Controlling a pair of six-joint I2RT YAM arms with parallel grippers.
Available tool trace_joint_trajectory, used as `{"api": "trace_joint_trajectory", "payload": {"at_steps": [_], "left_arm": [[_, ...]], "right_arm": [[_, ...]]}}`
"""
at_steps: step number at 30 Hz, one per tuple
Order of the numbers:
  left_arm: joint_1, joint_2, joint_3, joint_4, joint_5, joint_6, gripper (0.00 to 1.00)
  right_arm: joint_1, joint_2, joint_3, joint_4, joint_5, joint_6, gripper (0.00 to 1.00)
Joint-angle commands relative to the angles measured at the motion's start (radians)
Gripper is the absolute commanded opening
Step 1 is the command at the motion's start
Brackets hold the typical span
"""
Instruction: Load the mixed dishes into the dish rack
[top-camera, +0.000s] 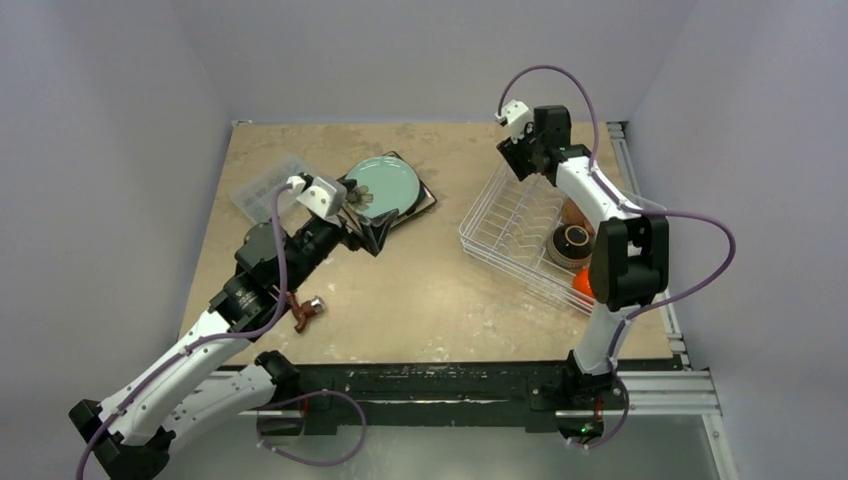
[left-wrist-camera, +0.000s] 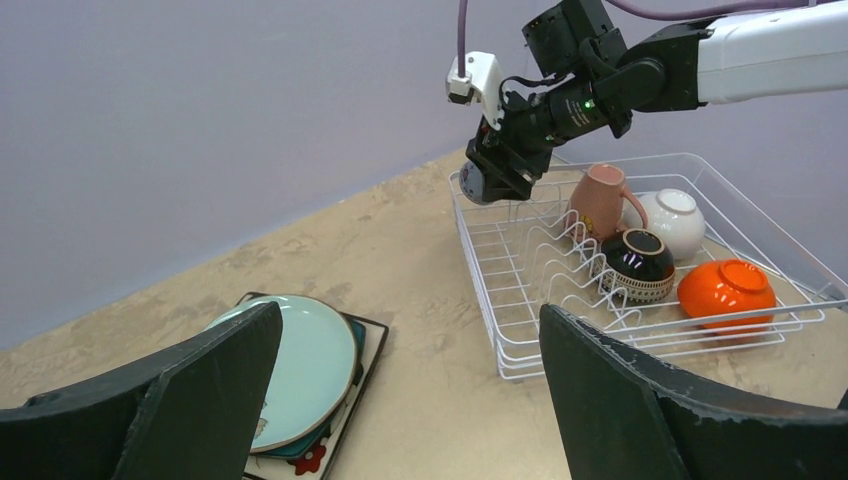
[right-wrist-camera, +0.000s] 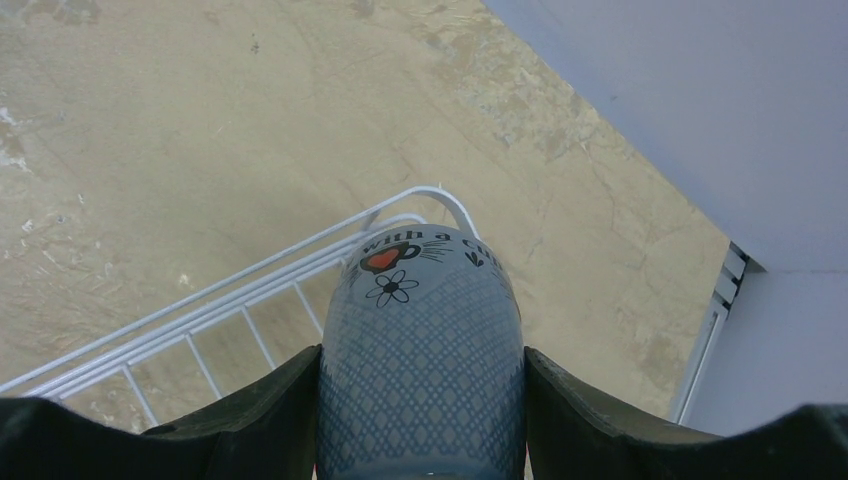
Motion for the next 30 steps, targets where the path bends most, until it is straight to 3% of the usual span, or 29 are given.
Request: {"api": "trace_joint_trajectory", "payload": {"at_steps": [1, 16, 30], "left_arm": [[0.025, 0.003, 0.005, 0.065, 0.003, -0.005, 1.0], [0.085, 0.049, 0.019, 0.065, 0.063, -0.068, 1.0], [0.14, 0.077, 0.026, 0.072, 0.102, -0.124, 1.0]], "right_arm": [[-0.008, 0.025, 0.112, -0.026, -0.081, -0.1, 0.0], [-0.022, 0.152, 0.19, -0.15, -0.098, -0.189, 0.01], [-0.019, 0.199, 0.211, -0.21, -0.079, -0.222, 0.26]]}}
